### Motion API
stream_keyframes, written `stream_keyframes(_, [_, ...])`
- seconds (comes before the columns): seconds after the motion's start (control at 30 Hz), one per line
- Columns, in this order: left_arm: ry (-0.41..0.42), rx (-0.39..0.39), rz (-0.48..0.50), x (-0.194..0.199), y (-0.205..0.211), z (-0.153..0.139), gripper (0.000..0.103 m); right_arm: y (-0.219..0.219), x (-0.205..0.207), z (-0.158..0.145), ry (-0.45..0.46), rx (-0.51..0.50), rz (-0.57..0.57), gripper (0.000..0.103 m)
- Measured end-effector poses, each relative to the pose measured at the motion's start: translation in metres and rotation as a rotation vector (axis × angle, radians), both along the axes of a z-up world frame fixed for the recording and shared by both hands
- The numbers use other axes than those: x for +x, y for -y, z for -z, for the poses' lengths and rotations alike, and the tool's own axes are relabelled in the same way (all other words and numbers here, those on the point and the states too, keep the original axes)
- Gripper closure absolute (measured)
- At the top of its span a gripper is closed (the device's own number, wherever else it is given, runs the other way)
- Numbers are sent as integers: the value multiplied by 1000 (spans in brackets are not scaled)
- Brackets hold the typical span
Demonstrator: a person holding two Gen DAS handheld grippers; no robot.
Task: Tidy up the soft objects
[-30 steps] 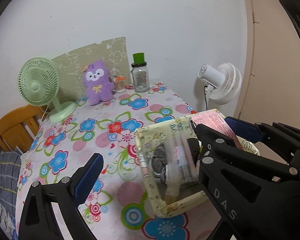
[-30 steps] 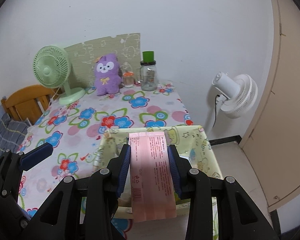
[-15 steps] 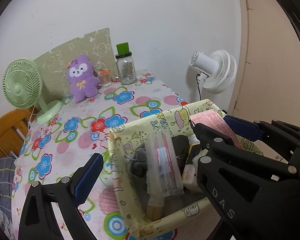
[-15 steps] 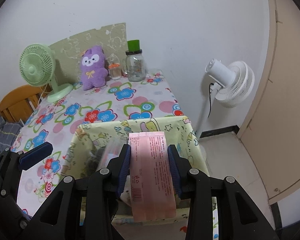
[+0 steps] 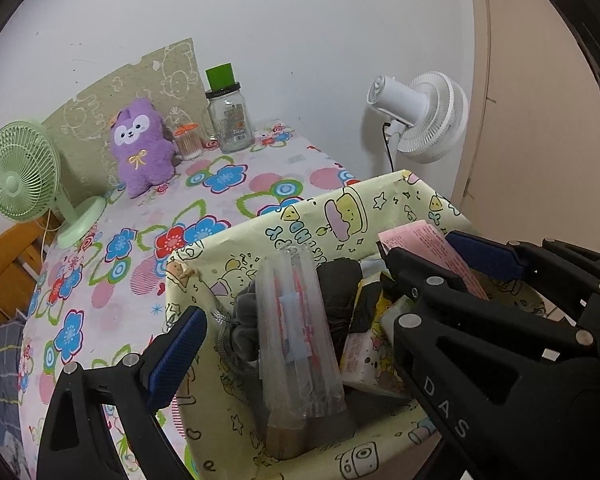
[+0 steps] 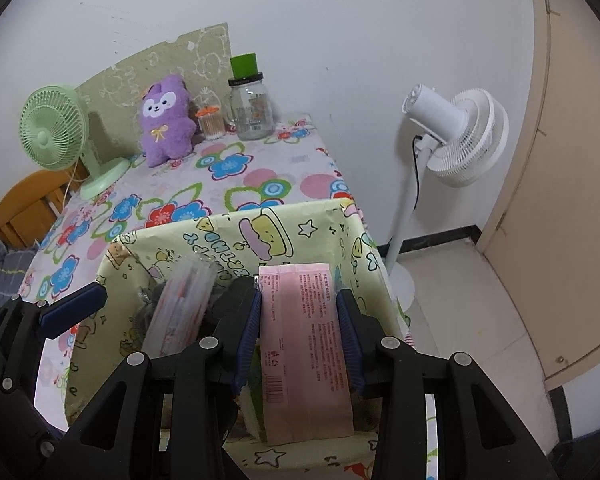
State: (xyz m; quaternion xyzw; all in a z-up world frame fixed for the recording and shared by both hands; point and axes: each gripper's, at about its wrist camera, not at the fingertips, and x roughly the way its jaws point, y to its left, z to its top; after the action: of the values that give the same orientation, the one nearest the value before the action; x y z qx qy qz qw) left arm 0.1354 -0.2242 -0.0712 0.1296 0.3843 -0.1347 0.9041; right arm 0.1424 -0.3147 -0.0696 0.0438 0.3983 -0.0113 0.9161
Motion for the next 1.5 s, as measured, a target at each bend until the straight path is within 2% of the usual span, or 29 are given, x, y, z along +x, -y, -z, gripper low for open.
stream_keyframes(0.1, [0,7,-4,2,1,1,4,1,2,3,-4,12,-2,59])
stream_keyframes(0.17, [3,8,-3,2,1,0,4,1,3,3,-6,22,-3,48])
stream_keyframes(0.3, [20,10,2,0,0,-5,4,1,4,0,5,45,-14,37])
stream_keyframes(0.47, [30,-5,-1,0,-4,-10,4,-3,0,-8,43,26,6,22])
stream_keyframes(0.9, [72,-31,-1,-10,-24,-26,4,-21,-12,-27,79,11,22,14])
stream_keyframes(1.5, [121,-79,-85,-41,-100,-45,4,-86,-46,-50,137,-41,3,8])
